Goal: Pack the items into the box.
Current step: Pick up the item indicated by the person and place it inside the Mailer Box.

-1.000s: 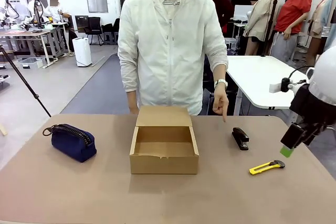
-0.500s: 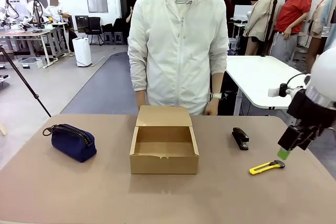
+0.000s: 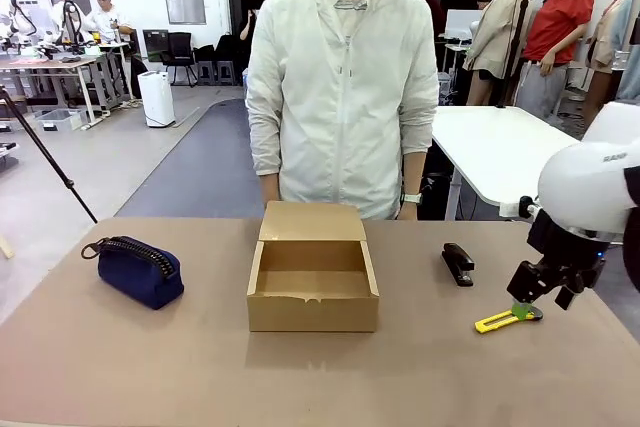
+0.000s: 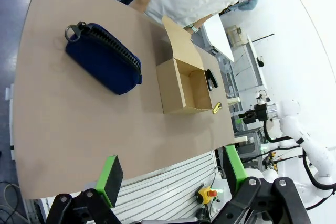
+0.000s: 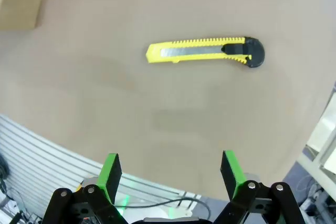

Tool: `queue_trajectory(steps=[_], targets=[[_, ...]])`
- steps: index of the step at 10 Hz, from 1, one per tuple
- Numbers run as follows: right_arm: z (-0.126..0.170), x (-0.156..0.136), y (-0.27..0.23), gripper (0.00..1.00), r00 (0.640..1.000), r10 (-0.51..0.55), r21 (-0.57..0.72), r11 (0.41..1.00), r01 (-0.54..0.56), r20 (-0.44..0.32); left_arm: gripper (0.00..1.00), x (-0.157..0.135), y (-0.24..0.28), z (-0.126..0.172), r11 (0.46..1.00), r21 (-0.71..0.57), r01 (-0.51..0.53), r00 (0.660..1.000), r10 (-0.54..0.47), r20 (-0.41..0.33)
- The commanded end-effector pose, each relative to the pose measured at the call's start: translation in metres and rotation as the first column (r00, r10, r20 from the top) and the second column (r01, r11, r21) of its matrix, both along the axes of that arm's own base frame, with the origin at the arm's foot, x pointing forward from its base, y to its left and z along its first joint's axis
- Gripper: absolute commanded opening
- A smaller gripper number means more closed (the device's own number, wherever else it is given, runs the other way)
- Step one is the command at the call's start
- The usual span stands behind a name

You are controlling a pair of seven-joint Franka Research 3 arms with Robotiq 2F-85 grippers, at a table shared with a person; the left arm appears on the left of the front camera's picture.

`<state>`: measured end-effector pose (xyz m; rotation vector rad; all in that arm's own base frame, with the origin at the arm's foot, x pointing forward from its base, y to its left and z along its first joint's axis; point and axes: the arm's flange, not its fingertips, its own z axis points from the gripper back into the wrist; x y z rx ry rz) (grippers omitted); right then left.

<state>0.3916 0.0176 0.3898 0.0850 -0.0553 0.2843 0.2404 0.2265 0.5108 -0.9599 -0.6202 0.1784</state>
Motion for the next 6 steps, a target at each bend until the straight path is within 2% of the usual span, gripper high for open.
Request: queue_trajectory(steps=[1, 2, 3, 6], targets=[[-0.009, 0.021, 0.002, 1.0, 0.998, -0.05, -0.025, 0.998, 0.05, 0.029, 1.0, 0.0, 0.001, 0.0, 1.0, -0.007, 0.012, 1.0, -0.012, 0.027], [-0.013, 0.028, -0.001, 1.0, 0.995, -0.09, -0.06, 0.994, 0.092, 0.044, 1.0, 0.0, 0.001, 0.0, 1.0, -0.007, 0.012, 1.0, -0.012, 0.027], [-0.008, 0.008, -0.001, 1.0, 1.0, -0.016, -0.002, 1.0, 0.016, 0.005, 1.0, 0.0, 0.001, 0.0, 1.0, -0.007, 0.012, 1.0, -0.012, 0.027], [-0.008, 0.008, -0.001, 1.0, 1.0, -0.016, -0.002, 1.0, 0.016, 0.005, 1.0, 0.0, 0.001, 0.0, 1.0, -0.007, 0.012, 1.0, -0.012, 0.027]])
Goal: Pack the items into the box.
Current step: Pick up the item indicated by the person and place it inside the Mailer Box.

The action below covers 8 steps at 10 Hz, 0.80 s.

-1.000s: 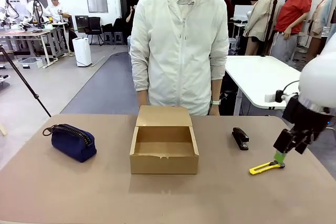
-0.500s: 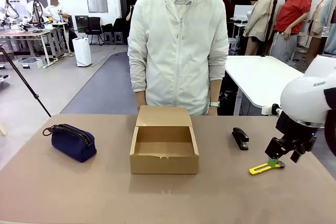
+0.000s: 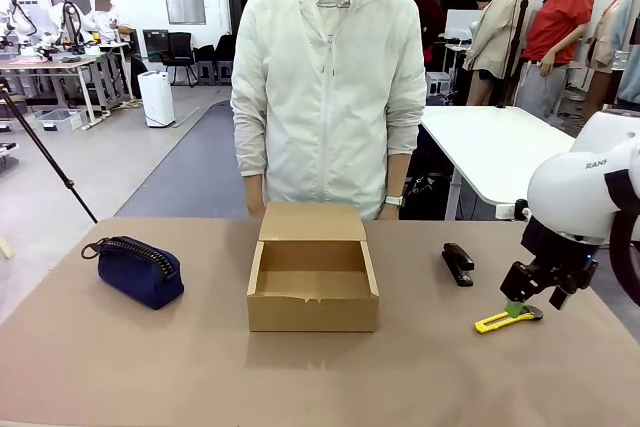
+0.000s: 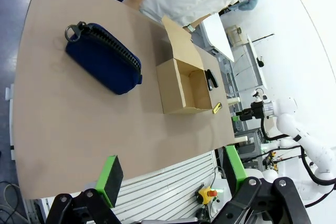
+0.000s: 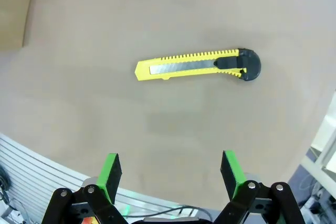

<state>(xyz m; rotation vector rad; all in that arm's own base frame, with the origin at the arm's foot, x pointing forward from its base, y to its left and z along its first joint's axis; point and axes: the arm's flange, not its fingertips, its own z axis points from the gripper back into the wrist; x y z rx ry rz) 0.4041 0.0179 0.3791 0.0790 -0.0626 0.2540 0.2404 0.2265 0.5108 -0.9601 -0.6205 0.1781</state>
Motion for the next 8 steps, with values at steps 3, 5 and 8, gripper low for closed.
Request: queue_trajectory(steps=[3, 5, 8], targets=[[-0.014, 0.031, -0.006, 1.0, 0.908, 0.416, 0.006, 0.909, -0.417, 0.046, 1.0, 0.0, 0.001, 0.0, 1.0, -0.007, 0.012, 1.0, -0.012, 0.027], [-0.013, 0.038, -0.017, 1.0, 0.679, 0.734, -0.022, 0.678, -0.734, -0.014, 1.0, 0.0, 0.001, 0.0, 1.0, -0.007, 0.012, 1.0, -0.012, 0.027], [-0.017, 0.044, -0.01, 1.0, 0.264, 0.964, -0.157, 0.254, -0.954, -0.042, 1.0, 0.0, 0.001, 0.0, 1.0, -0.007, 0.012, 1.0, -0.012, 0.027]])
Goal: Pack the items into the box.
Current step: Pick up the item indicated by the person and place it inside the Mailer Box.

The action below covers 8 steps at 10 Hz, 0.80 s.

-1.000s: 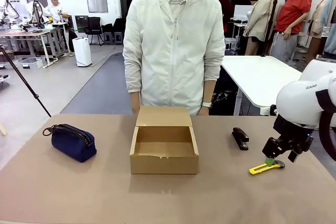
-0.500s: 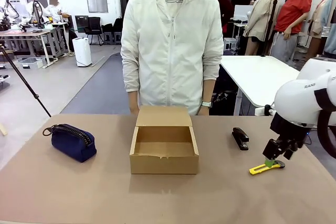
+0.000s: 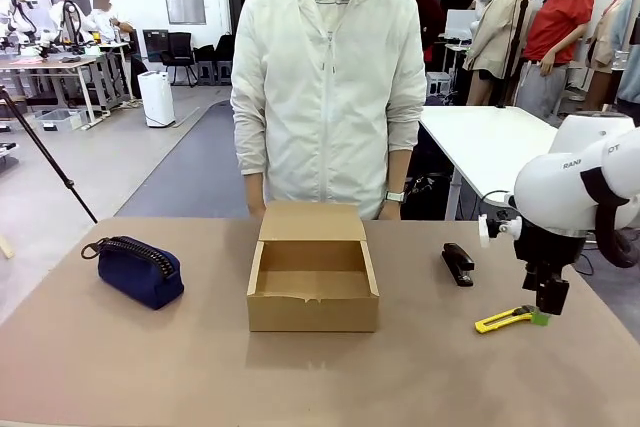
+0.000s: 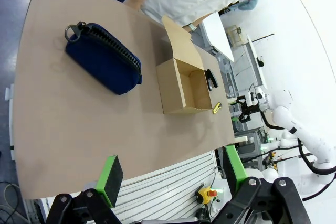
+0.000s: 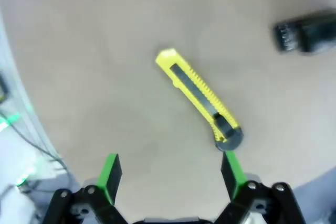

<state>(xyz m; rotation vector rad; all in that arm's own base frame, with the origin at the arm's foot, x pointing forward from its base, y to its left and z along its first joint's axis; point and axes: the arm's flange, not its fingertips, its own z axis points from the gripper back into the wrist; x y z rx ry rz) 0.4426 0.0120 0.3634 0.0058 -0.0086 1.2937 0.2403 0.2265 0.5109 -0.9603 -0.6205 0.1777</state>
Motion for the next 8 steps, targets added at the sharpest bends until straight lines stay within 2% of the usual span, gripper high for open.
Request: queue_trajectory(steps=[1, 2, 3, 4, 5, 6, 8], targets=[[-0.007, 0.007, -0.001, 1.0, 0.922, 0.386, -0.04, 0.922, -0.385, 0.01, 1.0, 0.0, 0.001, 0.0, 1.0, -0.007, 0.011, 1.0, -0.011, 0.027], [-0.009, 0.007, 0.0, 1.0, 0.87, 0.489, -0.031, 0.87, -0.491, -0.061, 1.0, 0.0, 0.001, 0.0, 1.0, -0.007, 0.011, 1.0, -0.011, 0.027], [-0.01, 0.009, -0.001, 1.0, 0.855, 0.51, -0.03, 0.857, -0.515, -0.093, 1.0, 0.0, 0.001, 0.0, 1.0, -0.007, 0.011, 1.0, -0.011, 0.027], [-0.006, 0.011, 0.001, 1.0, 0.893, 0.45, 0.017, 0.893, -0.45, -0.012, 1.0, 0.0, 0.001, 0.0, 1.0, -0.007, 0.011, 1.0, -0.011, 0.027], [-0.013, -0.001, 0.008, 1.0, 0.897, 0.44, -0.013, 0.897, -0.441, -0.049, 1.0, 0.0, 0.001, 0.0, 1.0, -0.007, 0.011, 1.0, -0.011, 0.027], [-0.013, -0.001, 0.008, 1.0, 0.897, 0.44, -0.013, 0.897, -0.441, -0.049, 1.0, 0.0, 0.001, 0.0, 1.0, -0.007, 0.011, 1.0, -0.011, 0.027], [-0.025, 0.006, 0.01, 1.0, 0.867, 0.494, 0.001, 0.869, -0.495, -0.06, 1.0, 0.0, 0.001, 0.0, 1.0, -0.007, 0.011, 1.0, -0.011, 0.027]])
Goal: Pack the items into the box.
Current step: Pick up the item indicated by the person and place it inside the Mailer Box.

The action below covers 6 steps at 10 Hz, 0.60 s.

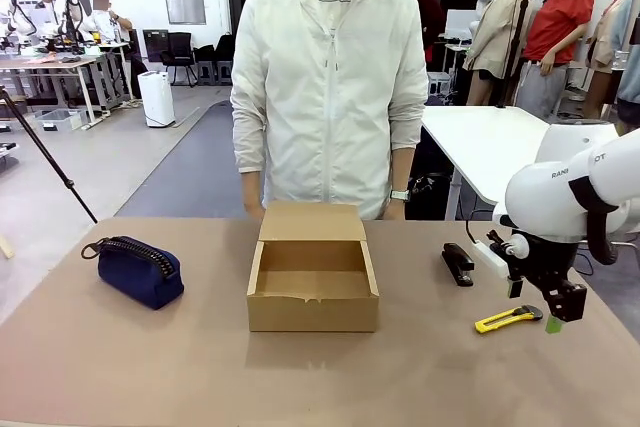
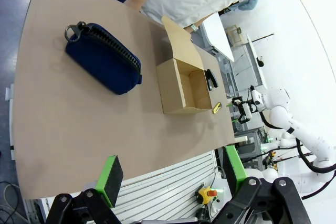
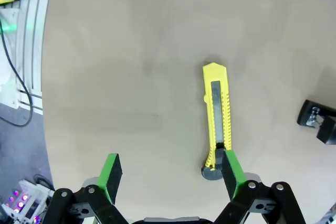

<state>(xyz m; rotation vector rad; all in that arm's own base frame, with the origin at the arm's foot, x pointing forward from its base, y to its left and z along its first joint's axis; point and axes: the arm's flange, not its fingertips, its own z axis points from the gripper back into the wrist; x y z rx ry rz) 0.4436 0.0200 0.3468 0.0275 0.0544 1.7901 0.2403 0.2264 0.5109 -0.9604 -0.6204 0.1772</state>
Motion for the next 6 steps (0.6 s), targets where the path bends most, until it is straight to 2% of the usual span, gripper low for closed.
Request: queue_trajectory(steps=[1, 3, 4, 6], targets=[[-0.013, 0.008, 0.004, 1.0, 0.999, 0.047, 0.025, 0.999, -0.048, 0.021, 1.0, 0.0, 0.001, -0.001, 1.0, -0.007, 0.011, 1.0, -0.011, 0.026], [-0.026, 0.022, 0.007, 1.0, 0.994, 0.1, 0.03, 0.994, -0.102, 0.043, 1.0, 0.0, 0.001, -0.001, 1.0, -0.007, 0.011, 1.0, -0.011, 0.026], [-0.035, 0.031, 0.008, 1.0, 0.992, 0.095, 0.041, 0.994, -0.098, 0.08, 1.0, 0.0, 0.001, -0.001, 1.0, -0.007, 0.011, 1.0, -0.011, 0.026], [-0.05, 0.043, 0.011, 1.0, 0.993, 0.081, 0.033, 0.996, -0.084, 0.088, 1.0, 0.0, 0.001, -0.001, 1.0, -0.007, 0.011, 1.0, -0.011, 0.026]])
